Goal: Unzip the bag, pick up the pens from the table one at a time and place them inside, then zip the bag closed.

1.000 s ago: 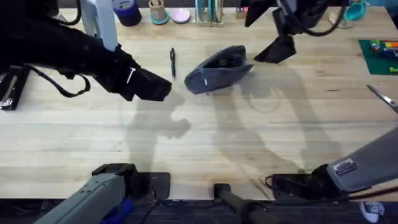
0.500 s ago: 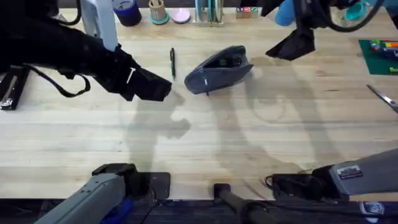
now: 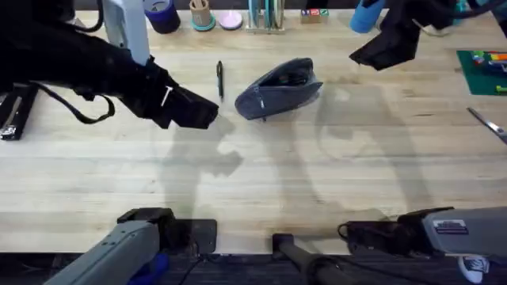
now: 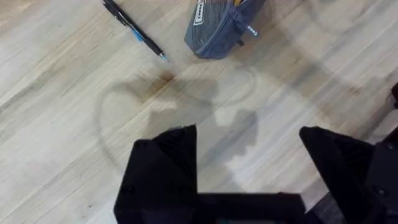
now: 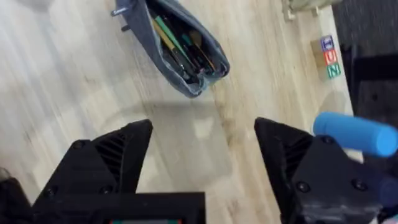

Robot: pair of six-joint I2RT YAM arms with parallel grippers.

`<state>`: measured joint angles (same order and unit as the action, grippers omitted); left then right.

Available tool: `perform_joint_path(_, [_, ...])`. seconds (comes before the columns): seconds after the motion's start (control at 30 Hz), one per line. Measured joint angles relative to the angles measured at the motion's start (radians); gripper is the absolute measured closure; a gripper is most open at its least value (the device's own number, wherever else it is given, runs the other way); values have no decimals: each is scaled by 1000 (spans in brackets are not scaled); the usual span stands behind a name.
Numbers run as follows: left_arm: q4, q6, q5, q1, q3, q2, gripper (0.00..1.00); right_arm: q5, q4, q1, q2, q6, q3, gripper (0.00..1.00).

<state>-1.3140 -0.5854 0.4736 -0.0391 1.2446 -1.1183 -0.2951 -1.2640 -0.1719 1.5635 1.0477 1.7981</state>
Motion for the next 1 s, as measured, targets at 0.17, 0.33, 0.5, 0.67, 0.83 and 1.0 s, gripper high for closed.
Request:
perform_joint_path(0.17, [2, 59, -38, 0, 0, 0, 5, 42, -1, 0, -50, -135, 0, 5])
perform_joint_path(0.33, [13, 214, -139, 0, 0, 0, 5, 73, -14, 0, -80, -277, 0, 5])
perform_joint_path(0.5, [24, 313, -198, 0, 0, 0, 5, 87, -59, 0, -80, -394, 0, 5])
perform_joint_path(0.67, [46, 344, -213, 0, 0, 0, 5, 90, -104, 0, -80, -500, 0, 5])
perform_joint_path(0.83, [109, 355, -204, 0, 0, 0, 5, 90, -122, 0, -80, -554, 0, 6])
perform_joint_path(1.0, [171, 358, -189, 0, 0, 0, 6, 90, -129, 0, -80, -573, 0, 5])
